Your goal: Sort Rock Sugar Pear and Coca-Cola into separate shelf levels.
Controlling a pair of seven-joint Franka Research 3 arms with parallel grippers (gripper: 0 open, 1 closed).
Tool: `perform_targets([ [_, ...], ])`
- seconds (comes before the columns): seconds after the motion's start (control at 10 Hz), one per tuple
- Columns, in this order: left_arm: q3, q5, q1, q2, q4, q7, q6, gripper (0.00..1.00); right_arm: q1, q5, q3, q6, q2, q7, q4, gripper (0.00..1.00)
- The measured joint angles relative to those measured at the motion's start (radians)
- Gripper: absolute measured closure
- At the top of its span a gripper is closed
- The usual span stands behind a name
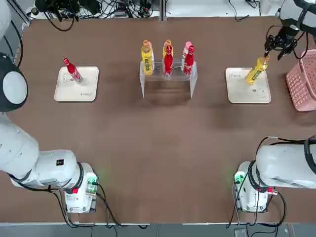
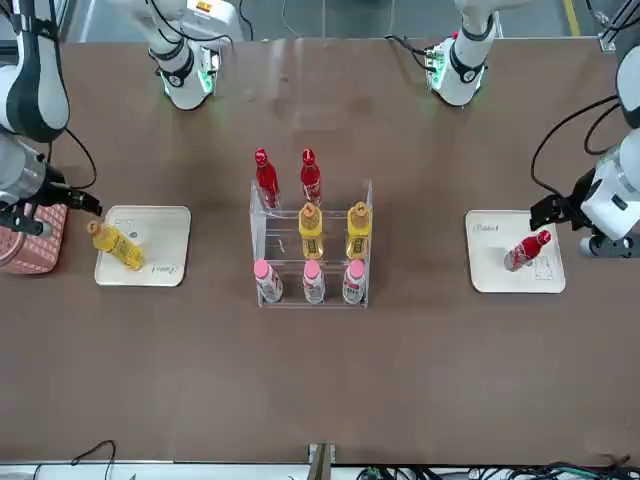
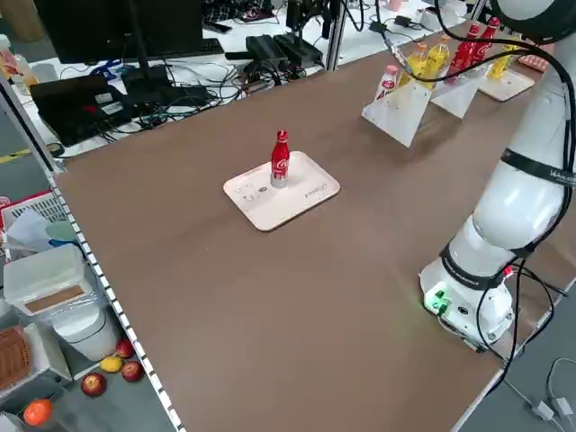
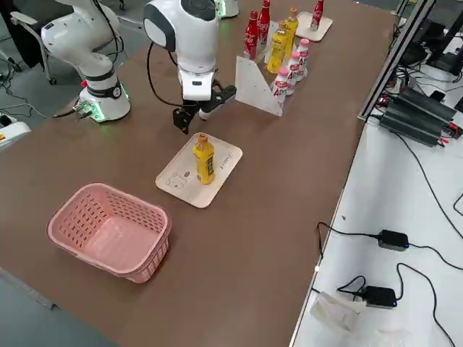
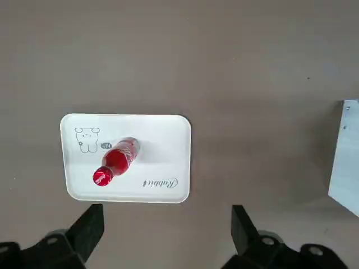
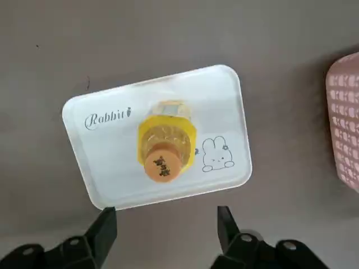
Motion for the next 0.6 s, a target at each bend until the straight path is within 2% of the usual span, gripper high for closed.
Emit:
perform_targets([
  [0.6, 0.001, 0.003, 0.061, 0.001, -0.190, 0.019, 0.168, 0.02, 0.008, 0.001, 0.003, 0.108, 0.043, -0.001, -0.030, 0.19],
])
